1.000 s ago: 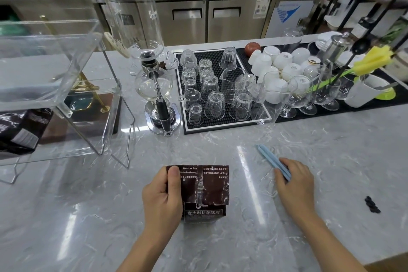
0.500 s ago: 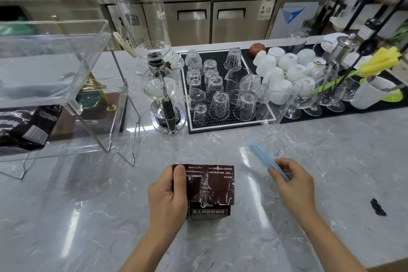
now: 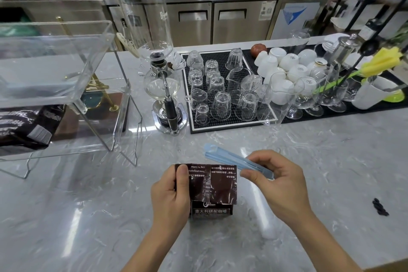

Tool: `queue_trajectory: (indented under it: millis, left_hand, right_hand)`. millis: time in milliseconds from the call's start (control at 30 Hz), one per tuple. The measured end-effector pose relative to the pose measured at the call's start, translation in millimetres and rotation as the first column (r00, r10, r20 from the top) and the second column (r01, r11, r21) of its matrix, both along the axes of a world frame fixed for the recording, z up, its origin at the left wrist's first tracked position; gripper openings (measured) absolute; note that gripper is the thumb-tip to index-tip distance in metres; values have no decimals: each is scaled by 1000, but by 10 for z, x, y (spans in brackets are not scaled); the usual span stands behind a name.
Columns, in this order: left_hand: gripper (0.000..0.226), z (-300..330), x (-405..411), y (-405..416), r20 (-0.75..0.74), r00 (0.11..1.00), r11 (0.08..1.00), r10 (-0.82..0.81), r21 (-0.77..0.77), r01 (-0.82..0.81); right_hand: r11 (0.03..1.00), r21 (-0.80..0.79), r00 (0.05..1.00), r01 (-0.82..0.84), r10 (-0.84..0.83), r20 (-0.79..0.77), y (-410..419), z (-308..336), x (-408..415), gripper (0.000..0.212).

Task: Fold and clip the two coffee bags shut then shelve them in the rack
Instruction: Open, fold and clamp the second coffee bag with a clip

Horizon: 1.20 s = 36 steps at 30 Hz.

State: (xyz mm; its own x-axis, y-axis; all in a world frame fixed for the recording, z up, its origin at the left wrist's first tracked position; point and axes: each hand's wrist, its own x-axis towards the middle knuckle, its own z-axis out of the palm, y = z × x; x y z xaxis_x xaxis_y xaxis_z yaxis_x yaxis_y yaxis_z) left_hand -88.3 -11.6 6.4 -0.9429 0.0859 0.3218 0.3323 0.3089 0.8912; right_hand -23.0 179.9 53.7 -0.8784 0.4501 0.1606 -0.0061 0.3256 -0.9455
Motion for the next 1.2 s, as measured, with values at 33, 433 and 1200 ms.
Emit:
queue_trajectory:
  millis: [33, 433, 1200]
  left_hand:
    - [47, -2, 1, -2, 3, 1000, 1000, 1, 1, -1]
    - [43, -8, 14, 6, -3, 1000, 1000, 8, 19, -8]
    - [19, 175, 86, -128, 234, 932, 929, -278, 311, 199]
  right_hand:
    - [1000, 15, 1000, -15, 15, -5, -14, 7, -1, 26]
    - [979, 54, 976, -198, 202, -84, -124, 40, 60, 14]
    - [876, -294, 916, -384, 401, -1, -101, 222, -43, 51]
